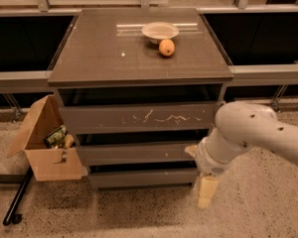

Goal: Open bottom drawer

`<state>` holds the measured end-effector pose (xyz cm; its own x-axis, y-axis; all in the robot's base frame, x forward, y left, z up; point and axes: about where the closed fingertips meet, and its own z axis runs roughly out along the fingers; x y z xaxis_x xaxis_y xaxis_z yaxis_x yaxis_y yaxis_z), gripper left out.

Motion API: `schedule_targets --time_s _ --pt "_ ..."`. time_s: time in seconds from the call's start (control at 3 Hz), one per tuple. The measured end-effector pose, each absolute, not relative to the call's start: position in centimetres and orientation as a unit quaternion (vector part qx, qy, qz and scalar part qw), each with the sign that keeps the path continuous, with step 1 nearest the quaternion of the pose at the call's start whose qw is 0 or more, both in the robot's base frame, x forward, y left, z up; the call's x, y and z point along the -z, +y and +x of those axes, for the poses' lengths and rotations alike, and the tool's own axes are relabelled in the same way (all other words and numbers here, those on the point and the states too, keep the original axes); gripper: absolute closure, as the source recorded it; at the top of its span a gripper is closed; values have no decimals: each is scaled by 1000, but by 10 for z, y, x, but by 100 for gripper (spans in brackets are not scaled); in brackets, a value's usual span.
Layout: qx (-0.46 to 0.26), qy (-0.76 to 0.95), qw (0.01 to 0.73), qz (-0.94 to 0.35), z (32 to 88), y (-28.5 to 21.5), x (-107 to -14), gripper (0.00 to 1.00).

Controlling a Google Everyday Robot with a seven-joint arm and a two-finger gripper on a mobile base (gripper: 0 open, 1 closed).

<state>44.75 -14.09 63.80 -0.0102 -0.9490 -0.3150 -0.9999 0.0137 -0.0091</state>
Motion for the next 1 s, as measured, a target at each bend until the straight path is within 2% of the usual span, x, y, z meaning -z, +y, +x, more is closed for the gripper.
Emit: schedule_targets --time_s 0.67,1.0 --pt "-120 684 107 -712 472 -130 -486 0" --pt "-156 679 125 -706 481 -123 -424 0"
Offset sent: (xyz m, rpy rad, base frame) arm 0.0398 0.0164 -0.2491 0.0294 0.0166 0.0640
